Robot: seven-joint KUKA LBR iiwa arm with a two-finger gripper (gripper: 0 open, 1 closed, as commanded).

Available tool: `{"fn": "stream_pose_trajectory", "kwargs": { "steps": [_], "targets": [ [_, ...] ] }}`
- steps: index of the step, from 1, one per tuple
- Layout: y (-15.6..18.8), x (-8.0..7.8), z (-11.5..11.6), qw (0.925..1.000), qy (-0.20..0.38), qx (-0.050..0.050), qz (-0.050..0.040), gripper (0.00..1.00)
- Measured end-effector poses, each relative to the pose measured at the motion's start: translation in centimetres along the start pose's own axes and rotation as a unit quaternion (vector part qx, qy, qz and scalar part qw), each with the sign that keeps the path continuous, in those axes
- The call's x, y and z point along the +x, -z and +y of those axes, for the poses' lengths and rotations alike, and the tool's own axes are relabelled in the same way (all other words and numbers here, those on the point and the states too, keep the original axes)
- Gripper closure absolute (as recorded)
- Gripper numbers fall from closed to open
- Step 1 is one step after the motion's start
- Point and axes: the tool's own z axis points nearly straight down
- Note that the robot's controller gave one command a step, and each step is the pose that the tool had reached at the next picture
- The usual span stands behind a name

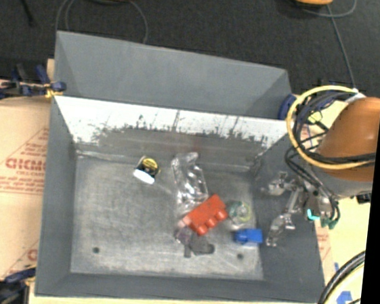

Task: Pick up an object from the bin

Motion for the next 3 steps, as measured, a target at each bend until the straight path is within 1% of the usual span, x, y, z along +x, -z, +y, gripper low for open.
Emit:
{"fn": "stream_pose_trajectory", "kwargs": {
  "steps": [1,2,3],
  "targets": [
    [-9.5,-1.5,-1.0,0.9998,0.014,0.004,-0.0129,0.0],
    [-9.7,-1.4,-0.8,0.9998,0.016,0.002,-0.0092,1.0],
    [6.2,-1.1,-2.2,0.9927,0.12,0.003,-0.0077,1.0]
  ]
}}
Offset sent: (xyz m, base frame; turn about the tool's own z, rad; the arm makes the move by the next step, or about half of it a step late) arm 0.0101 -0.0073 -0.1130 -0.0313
